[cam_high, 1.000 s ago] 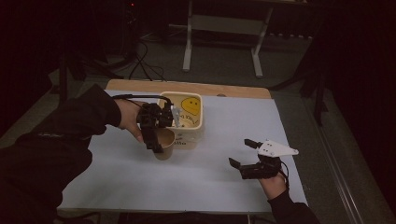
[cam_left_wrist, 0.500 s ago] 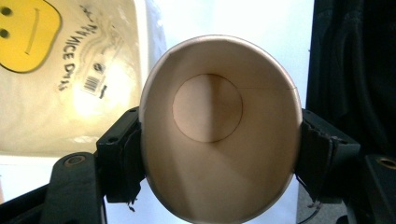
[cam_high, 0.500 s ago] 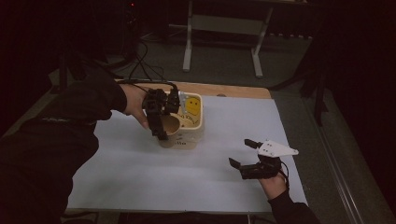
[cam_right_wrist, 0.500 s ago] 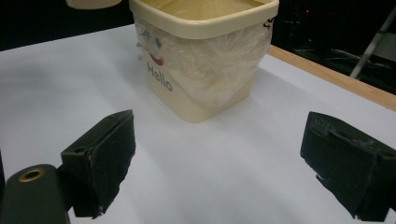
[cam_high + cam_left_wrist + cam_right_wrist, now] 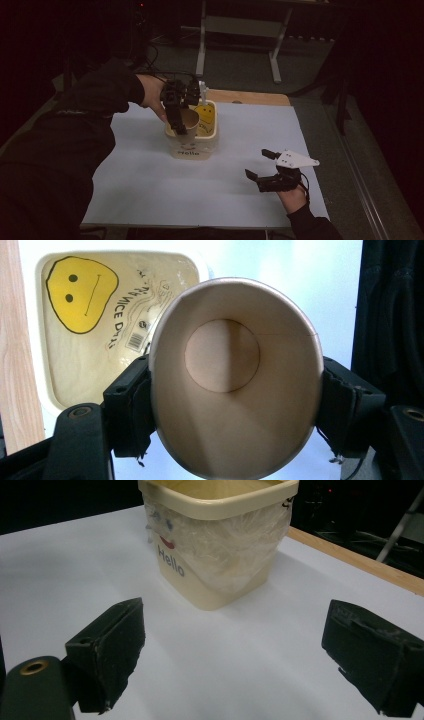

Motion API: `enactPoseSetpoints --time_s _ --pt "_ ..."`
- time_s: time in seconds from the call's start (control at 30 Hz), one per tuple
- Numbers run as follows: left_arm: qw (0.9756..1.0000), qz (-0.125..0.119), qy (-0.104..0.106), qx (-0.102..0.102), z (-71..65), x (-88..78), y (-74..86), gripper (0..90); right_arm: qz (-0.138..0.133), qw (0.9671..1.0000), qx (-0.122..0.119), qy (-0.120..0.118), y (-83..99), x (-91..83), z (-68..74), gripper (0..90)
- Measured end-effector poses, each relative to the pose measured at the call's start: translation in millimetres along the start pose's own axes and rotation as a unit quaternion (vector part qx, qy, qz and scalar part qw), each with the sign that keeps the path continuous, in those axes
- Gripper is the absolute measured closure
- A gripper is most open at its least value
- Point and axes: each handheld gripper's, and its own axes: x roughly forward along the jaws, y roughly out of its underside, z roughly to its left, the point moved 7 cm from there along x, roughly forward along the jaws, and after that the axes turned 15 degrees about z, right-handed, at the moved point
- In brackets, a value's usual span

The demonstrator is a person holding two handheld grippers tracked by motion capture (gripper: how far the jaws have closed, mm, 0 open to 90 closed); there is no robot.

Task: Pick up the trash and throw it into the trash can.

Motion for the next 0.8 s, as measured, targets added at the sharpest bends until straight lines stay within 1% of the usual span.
enactPoseSetpoints --time_s 0.03,0.07,0.1,0.13,0.23,0.37,0.4,0.47,0.53,0.6,0.63,0.7,0.8 --pt "1.0 0.002 -0.003 -0.001 2.4 -0.6 -0.7 28.0 0.0 1.0 0.001 -0.001 0.0 -0.1 0.0 10.1" --pt "1.0 0.001 -0.002 -0.002 4.3 -1.3 -1.4 28.0 0.0 1.0 0.0 0.0 0.0 -0.2 0.0 10.1" --pt "1.0 -0.005 -0.002 -0.005 6.4 -2.0 -2.5 28.0 -0.001 1.0 -0.001 0.0 0.0 -0.3 0.1 10.1" --pt "1.0 -0.002 -0.004 -0.004 8.8 -2.8 -2.7 28.0 -0.001 1.0 0.0 -0.001 0.0 -0.3 0.2 10.1" --pt "0.9999 0.003 -0.004 -0.01 14.0 -3.4 -3.7 28.0 0.0 1.0 -0.002 -0.001 0.1 0.0 0.3 10.1" --pt "0.9999 0.006 -0.005 -0.01 21.1 -6.6 -4.6 28.0 0.001 1.0 -0.002 -0.001 0.3 0.0 0.5 10.1" --pt "0.9999 0.006 -0.01 -0.008 24.1 -7.3 -4.9 28.0 0.0 1.0 -0.001 -0.002 0.2 0.1 0.5 10.1" --pt "0.9999 0.006 -0.011 -0.011 28.5 -8.1 -5.2 28.0 0.0 1.0 -0.002 -0.002 0.3 0.2 0.6 10.1" --pt "0.9998 0.005 -0.014 -0.009 32.8 -8.9 -5.8 28.0 0.001 1.0 -0.002 -0.003 0.3 0.3 0.9 10.1" --pt "0.9998 0.005 -0.014 -0.009 32.8 -8.9 -5.8 28.0 0.002 1.0 -0.002 -0.003 0.4 0.4 1.1 10.1" --pt "0.9999 0.006 -0.011 -0.006 35.6 -9.5 -7.5 28.0 0.002 1.0 -0.001 -0.004 0.6 0.7 1.0 10.1" --pt "0.9999 0.009 -0.013 -0.006 38.4 -11.6 -8.6 28.0 0.003 1.0 -0.001 -0.005 0.7 1.2 0.9 10.1" --pt "0.9998 -0.004 -0.019 -0.003 44.5 -17.8 -11.0 27.9 0.003 1.0 -0.002 -0.005 0.7 1.1 1.0 10.1"
